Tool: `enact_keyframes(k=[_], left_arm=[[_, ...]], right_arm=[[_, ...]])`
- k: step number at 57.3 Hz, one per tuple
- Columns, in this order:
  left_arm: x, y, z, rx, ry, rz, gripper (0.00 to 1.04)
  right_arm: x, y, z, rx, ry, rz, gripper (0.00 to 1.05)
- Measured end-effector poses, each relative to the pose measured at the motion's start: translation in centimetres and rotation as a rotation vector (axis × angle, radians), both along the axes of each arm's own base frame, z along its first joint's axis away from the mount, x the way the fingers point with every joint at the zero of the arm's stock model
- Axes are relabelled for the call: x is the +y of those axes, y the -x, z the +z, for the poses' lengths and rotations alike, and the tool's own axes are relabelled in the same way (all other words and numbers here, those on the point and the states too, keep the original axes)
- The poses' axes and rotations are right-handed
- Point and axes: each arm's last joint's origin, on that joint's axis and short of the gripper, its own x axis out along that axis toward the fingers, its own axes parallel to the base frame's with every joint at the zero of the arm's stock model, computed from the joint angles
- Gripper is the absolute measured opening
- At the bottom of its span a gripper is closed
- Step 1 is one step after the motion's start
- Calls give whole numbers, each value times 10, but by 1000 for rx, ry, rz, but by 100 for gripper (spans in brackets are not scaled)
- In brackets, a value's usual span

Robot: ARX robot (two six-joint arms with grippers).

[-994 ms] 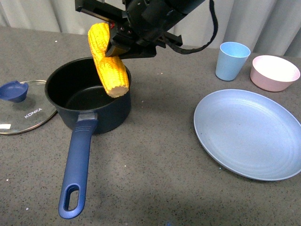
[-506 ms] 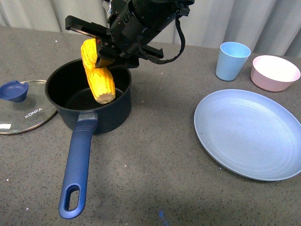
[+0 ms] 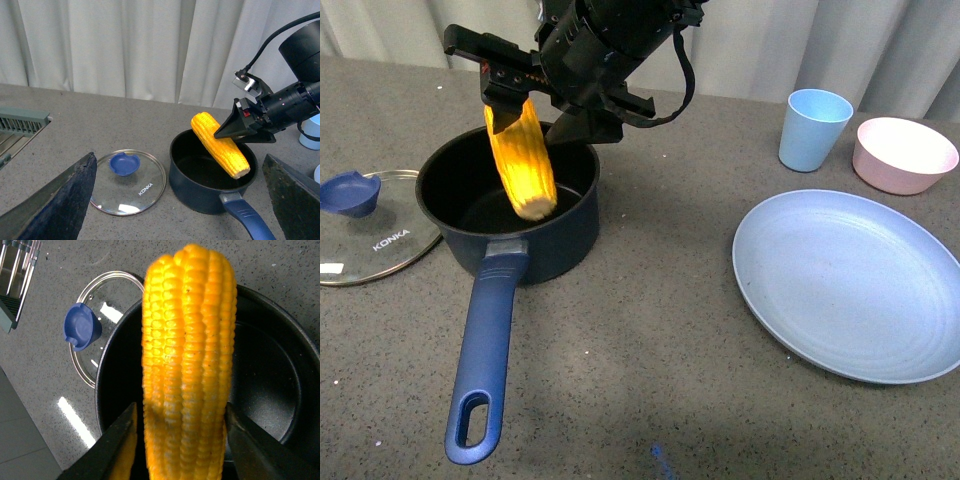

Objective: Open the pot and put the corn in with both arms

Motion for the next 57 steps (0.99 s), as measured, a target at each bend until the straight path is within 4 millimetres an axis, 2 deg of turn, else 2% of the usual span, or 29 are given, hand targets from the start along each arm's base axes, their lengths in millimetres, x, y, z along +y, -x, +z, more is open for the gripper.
enact_keyframes(k=[4, 7, 11, 21, 28, 33, 38, 43, 48, 57], left_arm=[[0, 0, 0, 0, 0, 0, 98], [0, 0, 0, 0, 0, 0, 98], [0, 0, 0, 0, 0, 0, 98], [0, 0, 0, 0, 0, 0, 98], [0, 0, 0, 0, 0, 0, 98], [0, 0, 0, 0, 0, 0, 98], [0, 0, 0, 0, 0, 0, 98], [0, 0, 0, 0, 0, 0, 98], [0, 0, 0, 0, 0, 0, 98], [0, 0, 0, 0, 0, 0, 98]], right_arm=[[-3, 2, -3, 4, 2, -3, 71], [-9, 4, -5, 8, 2, -8, 85], [-15, 6, 0, -6, -5, -19, 97], [-39, 11, 32, -164, -10, -92, 95], [-66, 32, 60, -270, -50, -128, 95], [-92, 57, 73, -383, -36, -195, 95], [-119, 86, 76, -483, -13, -286, 95], [-144, 118, 70, -553, 39, -361, 95], [-177, 162, 56, -624, 136, -429, 95], [-215, 211, 44, -643, 228, -495, 95]])
